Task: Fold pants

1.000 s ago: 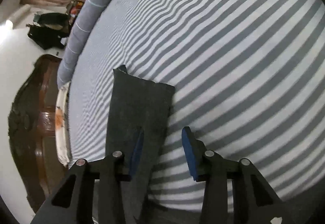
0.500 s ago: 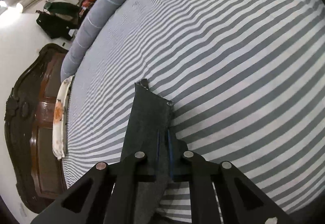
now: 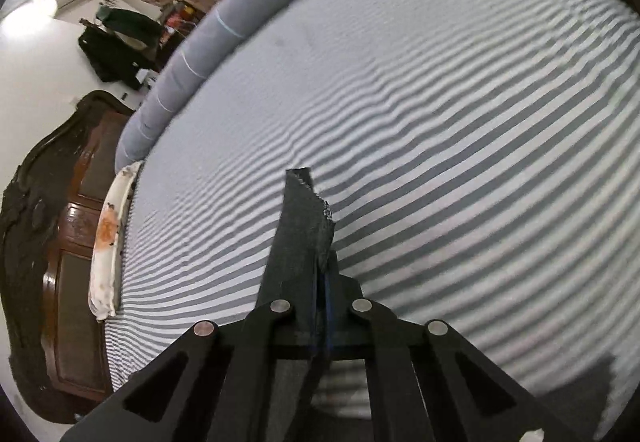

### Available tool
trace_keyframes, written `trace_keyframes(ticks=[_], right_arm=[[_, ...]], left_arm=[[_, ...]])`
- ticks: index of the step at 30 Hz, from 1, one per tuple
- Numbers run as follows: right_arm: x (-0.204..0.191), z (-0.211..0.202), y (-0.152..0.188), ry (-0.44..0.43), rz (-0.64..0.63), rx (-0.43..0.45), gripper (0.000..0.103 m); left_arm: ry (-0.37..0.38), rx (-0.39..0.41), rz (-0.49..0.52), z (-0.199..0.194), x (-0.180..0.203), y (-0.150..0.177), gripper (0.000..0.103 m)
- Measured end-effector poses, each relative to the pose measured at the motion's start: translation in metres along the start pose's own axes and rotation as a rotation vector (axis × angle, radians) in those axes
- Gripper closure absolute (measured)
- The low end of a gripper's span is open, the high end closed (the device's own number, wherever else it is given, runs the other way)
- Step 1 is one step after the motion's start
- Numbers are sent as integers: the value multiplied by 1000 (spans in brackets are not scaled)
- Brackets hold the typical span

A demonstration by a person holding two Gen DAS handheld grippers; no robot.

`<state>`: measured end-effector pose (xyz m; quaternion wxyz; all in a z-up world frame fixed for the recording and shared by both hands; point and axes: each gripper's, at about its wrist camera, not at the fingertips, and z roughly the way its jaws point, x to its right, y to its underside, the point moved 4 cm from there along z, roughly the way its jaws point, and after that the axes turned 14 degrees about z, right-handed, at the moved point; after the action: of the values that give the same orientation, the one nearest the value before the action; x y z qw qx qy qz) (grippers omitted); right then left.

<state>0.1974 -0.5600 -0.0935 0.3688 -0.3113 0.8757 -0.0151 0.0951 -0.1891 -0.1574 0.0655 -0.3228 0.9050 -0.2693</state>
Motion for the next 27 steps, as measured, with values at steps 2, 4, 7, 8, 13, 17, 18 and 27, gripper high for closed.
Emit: trace_keyframes(ticks=[2, 4, 7, 8, 13, 17, 18, 27], right_arm=[[6, -31, 6, 20, -11, 39, 100], [19, -60, 13, 39, -7, 70, 100], [59, -101, 32, 98, 33, 103, 100], [72, -108, 38, 114, 53, 107, 100], [154, -129, 70, 148, 228, 85, 100], [181, -136, 89, 144, 285, 92, 100], [183, -138, 90, 136, 286, 100, 100], [207, -137, 95, 175, 306, 121, 100]], left_arm=[[2, 6, 16, -4, 4, -2, 89], [-4, 12, 53, -8, 12, -3, 89], [1, 23, 109, -14, 25, -4, 89], [7, 24, 125, -16, 29, -4, 89], [24, 26, 176, -22, 44, 5, 89], [43, 30, 181, -29, 43, 9, 89], [46, 31, 183, -30, 43, 9, 89], [168, 13, 137, -42, 28, 14, 88]])
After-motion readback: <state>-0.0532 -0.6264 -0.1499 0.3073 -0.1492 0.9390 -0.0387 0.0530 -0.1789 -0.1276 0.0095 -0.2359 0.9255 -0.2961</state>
